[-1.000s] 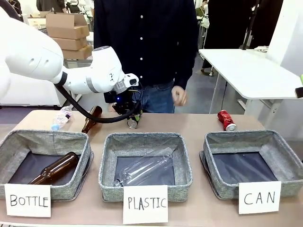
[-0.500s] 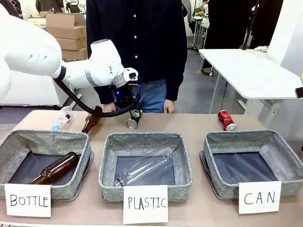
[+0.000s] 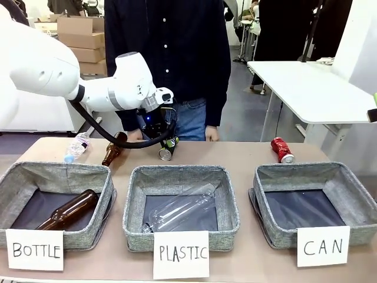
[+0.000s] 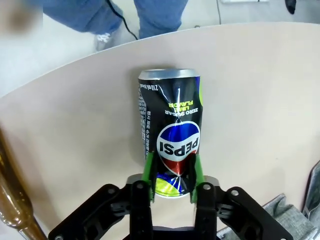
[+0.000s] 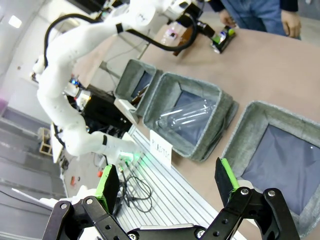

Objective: Sort the can waste into the basket.
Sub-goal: Pick up the can waste from the table and place it in the right Fabric basket.

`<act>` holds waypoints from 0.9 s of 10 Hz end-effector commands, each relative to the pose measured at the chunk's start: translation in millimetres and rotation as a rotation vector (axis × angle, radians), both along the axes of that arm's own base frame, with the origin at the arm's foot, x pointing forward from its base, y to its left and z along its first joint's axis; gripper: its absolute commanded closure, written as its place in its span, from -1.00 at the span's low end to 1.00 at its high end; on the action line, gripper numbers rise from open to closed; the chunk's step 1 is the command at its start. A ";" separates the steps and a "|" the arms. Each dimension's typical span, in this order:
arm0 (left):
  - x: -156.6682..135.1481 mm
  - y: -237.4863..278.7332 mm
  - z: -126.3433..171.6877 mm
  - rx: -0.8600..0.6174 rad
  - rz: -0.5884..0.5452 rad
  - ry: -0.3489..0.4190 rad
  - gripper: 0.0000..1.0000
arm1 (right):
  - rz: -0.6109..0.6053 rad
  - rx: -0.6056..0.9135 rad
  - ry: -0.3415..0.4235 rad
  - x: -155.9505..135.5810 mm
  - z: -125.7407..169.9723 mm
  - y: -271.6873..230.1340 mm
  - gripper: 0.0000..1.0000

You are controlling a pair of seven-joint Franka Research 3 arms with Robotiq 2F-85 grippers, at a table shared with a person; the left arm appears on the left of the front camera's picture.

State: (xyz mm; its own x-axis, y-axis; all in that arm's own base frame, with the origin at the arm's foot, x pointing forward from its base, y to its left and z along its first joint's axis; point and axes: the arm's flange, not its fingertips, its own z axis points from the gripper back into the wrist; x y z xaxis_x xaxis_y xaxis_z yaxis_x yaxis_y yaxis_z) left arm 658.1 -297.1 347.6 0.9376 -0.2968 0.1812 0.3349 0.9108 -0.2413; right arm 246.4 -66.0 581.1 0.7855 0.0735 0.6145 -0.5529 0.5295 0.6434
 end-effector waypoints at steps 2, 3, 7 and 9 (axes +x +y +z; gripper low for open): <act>1.0 -3.2 -29.5 0.051 -0.016 0.053 -0.25 | 0.012 0.019 -0.028 1.2 1.0 1.2 -1.00; 1.9 -6.0 -33.7 0.050 -0.022 0.056 -0.59 | 0.012 0.019 -0.028 1.2 1.0 1.2 -1.00; 4.5 -11.4 -39.4 0.048 -0.022 0.064 0.17 | 0.012 0.019 -0.028 1.2 1.0 1.2 -1.00; 3.5 -9.4 -37.7 0.051 -0.023 0.052 0.57 | 0.012 0.019 -0.028 1.2 1.0 1.2 -1.00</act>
State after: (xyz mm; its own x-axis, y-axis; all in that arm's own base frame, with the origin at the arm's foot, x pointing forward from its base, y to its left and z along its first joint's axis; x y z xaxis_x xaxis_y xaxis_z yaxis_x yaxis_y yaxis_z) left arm 659.3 -308.3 306.6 0.9383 -0.3247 0.1190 0.3444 0.9082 -0.2379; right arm 246.4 -66.0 581.1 0.7854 0.0735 0.6146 -0.5529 0.5296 0.6433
